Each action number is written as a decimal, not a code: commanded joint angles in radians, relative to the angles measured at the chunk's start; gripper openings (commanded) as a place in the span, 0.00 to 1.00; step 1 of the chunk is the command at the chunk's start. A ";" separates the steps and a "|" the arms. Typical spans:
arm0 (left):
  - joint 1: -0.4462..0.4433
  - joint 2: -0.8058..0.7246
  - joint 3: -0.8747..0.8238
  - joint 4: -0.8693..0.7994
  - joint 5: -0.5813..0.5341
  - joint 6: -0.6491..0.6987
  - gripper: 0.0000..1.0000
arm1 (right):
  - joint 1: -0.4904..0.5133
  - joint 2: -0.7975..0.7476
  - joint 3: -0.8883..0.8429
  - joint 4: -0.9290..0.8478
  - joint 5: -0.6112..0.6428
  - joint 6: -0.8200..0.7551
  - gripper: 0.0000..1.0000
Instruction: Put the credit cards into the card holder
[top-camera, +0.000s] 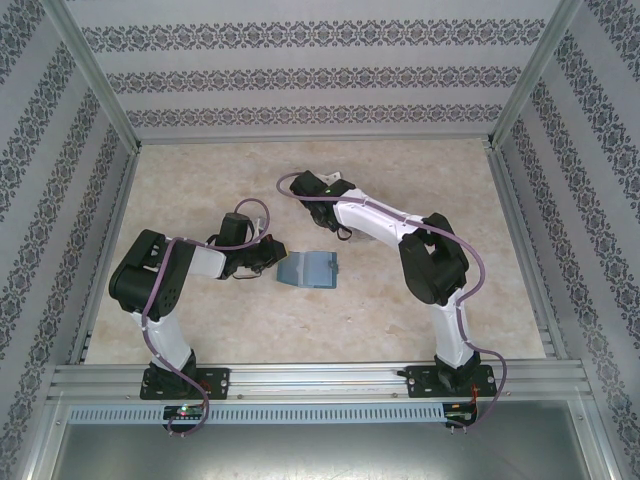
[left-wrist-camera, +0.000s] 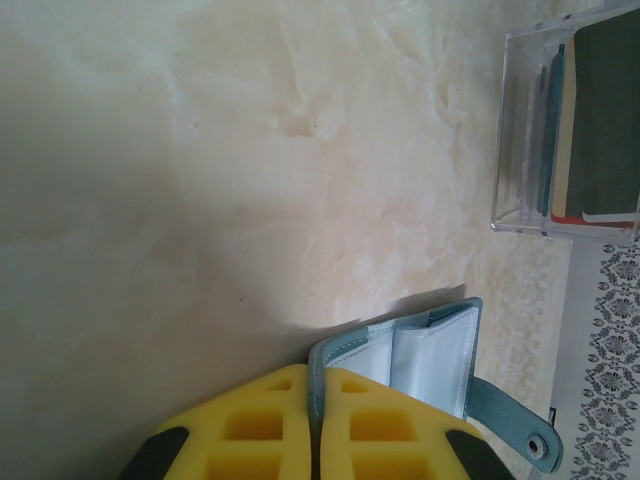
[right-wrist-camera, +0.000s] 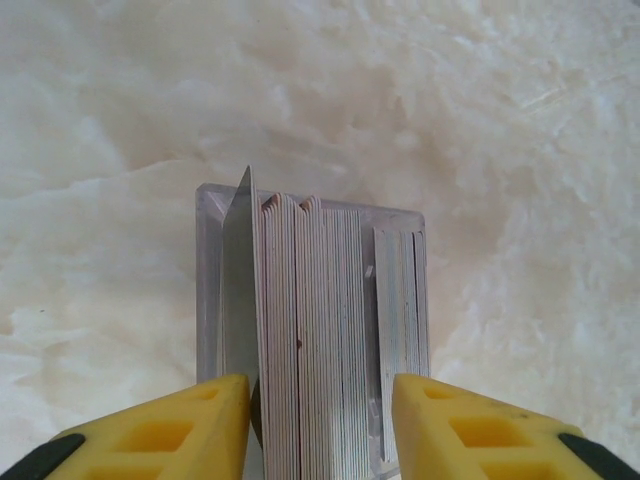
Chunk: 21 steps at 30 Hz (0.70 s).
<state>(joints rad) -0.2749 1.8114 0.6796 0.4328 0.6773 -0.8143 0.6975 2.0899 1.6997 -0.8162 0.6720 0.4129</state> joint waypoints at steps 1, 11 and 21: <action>-0.003 0.057 -0.004 -0.095 -0.090 0.038 0.00 | -0.007 0.006 0.035 -0.043 0.078 -0.026 0.39; -0.003 0.081 0.001 -0.080 -0.076 0.027 0.00 | -0.005 0.007 0.005 -0.012 0.055 -0.056 0.24; -0.004 0.097 0.003 -0.069 -0.066 0.018 0.00 | -0.008 0.033 0.011 -0.026 0.052 -0.056 0.40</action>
<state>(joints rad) -0.2726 1.8256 0.6899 0.4328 0.7029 -0.8154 0.6960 2.0979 1.7050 -0.8223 0.7101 0.3607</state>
